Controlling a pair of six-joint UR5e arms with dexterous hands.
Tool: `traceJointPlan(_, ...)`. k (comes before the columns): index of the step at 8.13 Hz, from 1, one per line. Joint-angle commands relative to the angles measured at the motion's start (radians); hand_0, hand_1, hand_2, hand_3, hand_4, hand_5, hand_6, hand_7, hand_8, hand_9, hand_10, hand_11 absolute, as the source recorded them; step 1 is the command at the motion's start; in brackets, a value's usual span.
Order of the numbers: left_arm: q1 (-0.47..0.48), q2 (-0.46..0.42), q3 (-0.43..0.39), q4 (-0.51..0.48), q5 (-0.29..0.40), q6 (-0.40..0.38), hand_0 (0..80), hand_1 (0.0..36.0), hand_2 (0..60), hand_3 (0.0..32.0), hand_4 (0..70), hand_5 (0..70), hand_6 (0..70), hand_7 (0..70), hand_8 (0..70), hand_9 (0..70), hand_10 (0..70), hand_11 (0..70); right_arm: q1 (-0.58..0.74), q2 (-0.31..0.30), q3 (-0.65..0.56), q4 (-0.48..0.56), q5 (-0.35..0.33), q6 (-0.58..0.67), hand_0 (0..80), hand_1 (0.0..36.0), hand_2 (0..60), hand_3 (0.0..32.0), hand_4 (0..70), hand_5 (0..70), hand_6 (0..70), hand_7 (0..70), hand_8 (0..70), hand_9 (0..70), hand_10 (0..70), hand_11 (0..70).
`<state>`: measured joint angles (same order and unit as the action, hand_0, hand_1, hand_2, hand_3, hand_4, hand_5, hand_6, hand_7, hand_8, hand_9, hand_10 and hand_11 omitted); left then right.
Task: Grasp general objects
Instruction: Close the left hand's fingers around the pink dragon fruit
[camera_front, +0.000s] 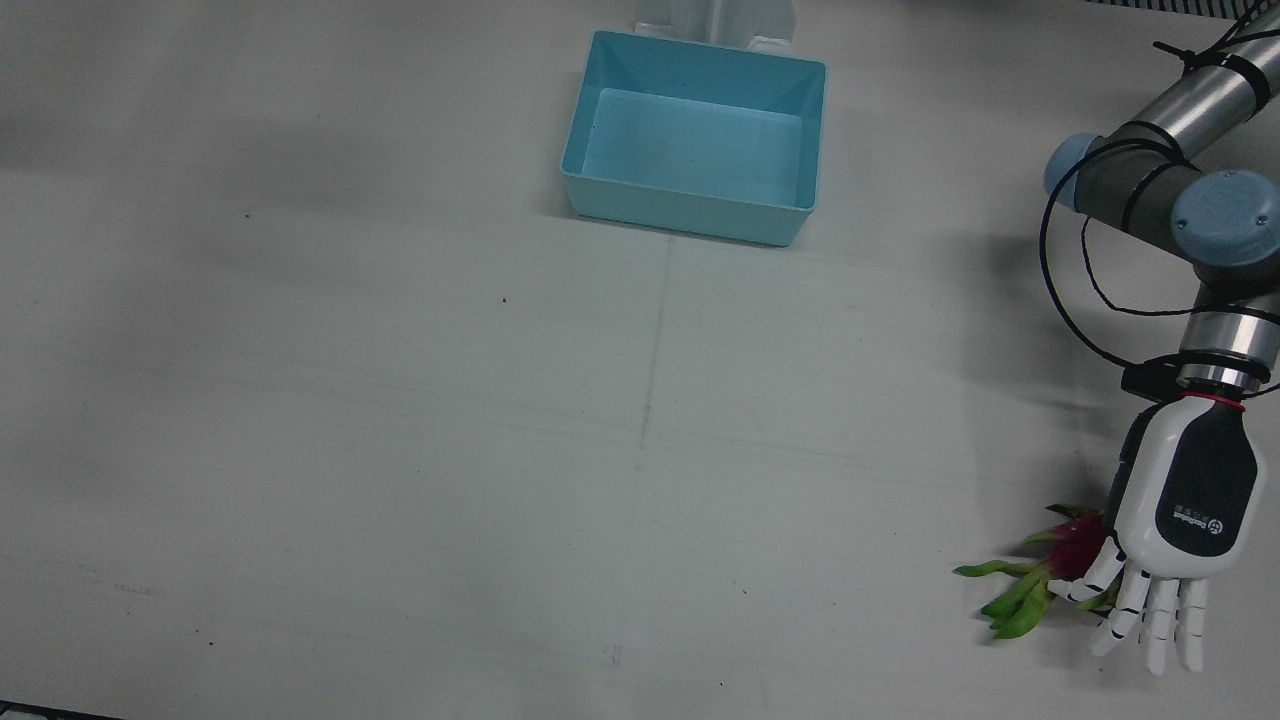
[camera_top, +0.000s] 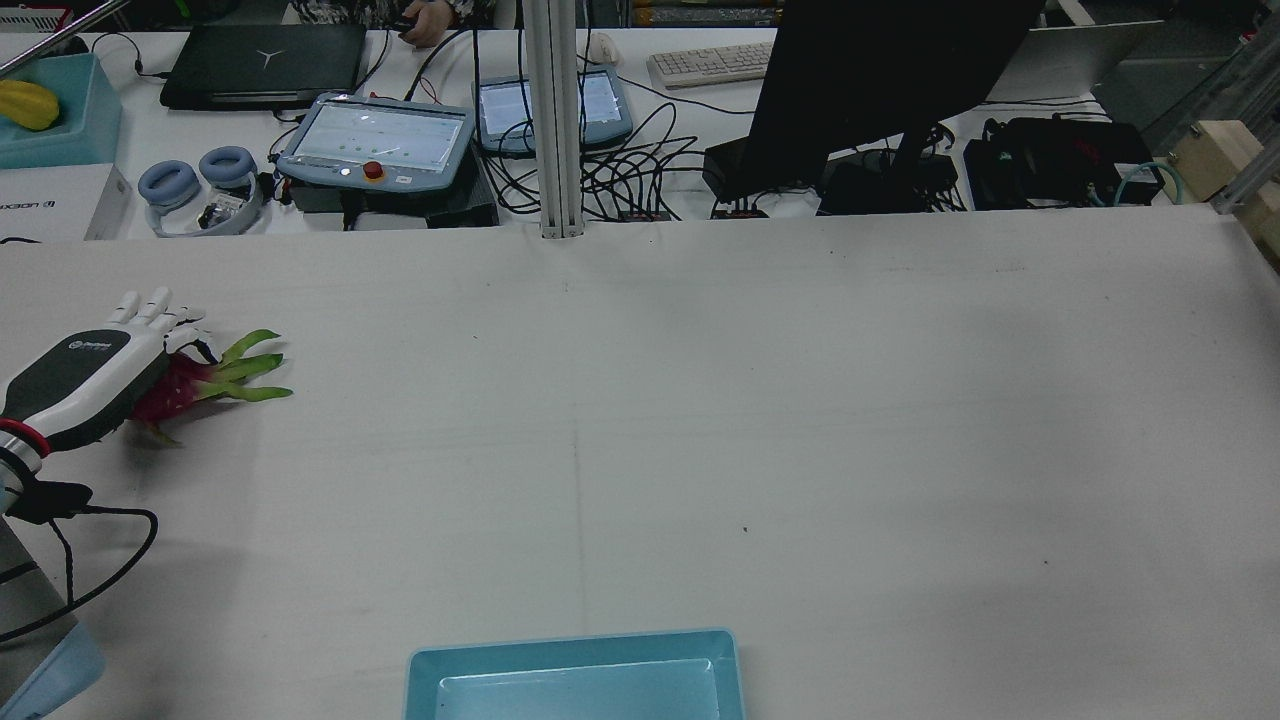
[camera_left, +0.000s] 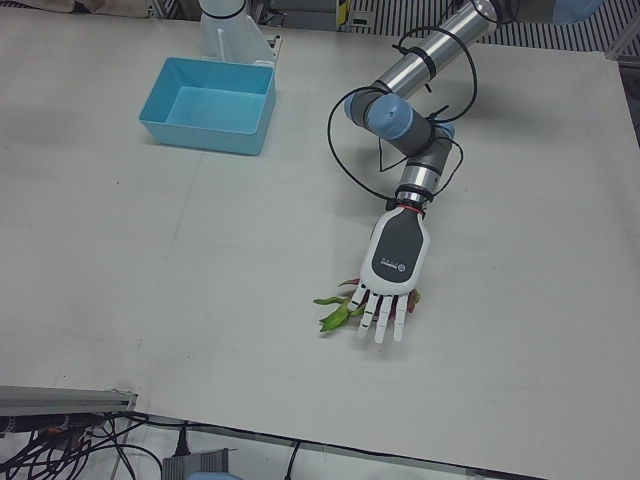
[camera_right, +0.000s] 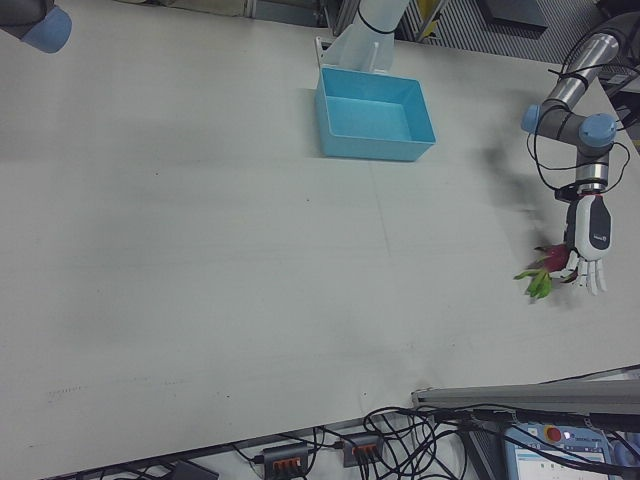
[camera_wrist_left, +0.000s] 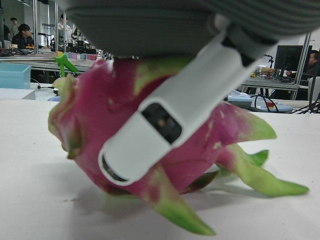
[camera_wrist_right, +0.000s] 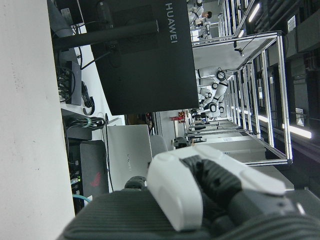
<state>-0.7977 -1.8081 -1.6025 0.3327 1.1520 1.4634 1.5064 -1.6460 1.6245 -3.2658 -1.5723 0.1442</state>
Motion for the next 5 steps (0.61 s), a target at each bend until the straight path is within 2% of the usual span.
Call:
traceJointPlan(1, 0.0, -0.019, 0.041, -0.008, 0.0, 0.0, 80.0, 36.0, 60.0, 1.8, 0.0, 70.0, 0.0, 31.7, 0.0, 4.9, 0.0, 0.0, 0.0, 0.0, 0.0, 0.0, 0.0, 0.0, 0.0, 0.0, 0.0, 0.0, 0.0, 0.0, 0.0, 0.0, 0.0, 0.0, 0.0, 0.0)
traceJointPlan(2, 0.0, -0.019, 0.041, -0.008, 0.0, 0.0, 80.0, 36.0, 60.0, 0.0, 0.0, 70.0, 0.0, 40.0, 0.0, 6.6, 0.0, 0.0, 0.0, 0.0, 0.0, 0.0, 0.0, 0.0, 0.0, 0.0, 0.0, 0.0, 0.0, 0.0, 0.0, 0.0, 0.0, 0.0, 0.0, 0.0)
traceJointPlan(3, 0.002, -0.019, 0.042, -0.008, 0.0, 0.0, 80.0, 36.0, 60.0, 0.0, 0.0, 70.0, 0.0, 48.7, 0.0, 8.3, 0.0, 0.0, 0.0, 0.0, 0.0, 0.0, 0.0, 0.0, 0.0, 0.0, 0.0, 0.0, 0.0, 0.0, 0.0, 0.0, 0.0, 0.0, 0.0, 0.0)
traceJointPlan(4, 0.0, -0.019, 0.042, -0.009, -0.001, 0.002, 80.0, 36.0, 60.0, 0.0, 0.0, 70.0, 0.0, 58.6, 0.0, 10.3, 0.6, 4.5, 0.0, 0.0, 0.0, 0.0, 0.0, 0.0, 0.0, 0.0, 0.0, 0.0, 0.0, 0.0, 0.0, 0.0, 0.0, 0.0, 0.0, 0.0)
traceJointPlan(5, 0.0, -0.017, 0.042, -0.011, -0.002, 0.002, 80.0, 36.0, 60.0, 0.0, 1.8, 70.0, 3.7, 70.0, 0.0, 15.1, 11.7, 22.8, 0.0, 0.0, 0.0, 0.0, 0.0, 0.0, 0.0, 0.0, 0.0, 0.0, 0.0, 0.0, 0.0, 0.0, 0.0, 0.0, 0.0, 0.0)
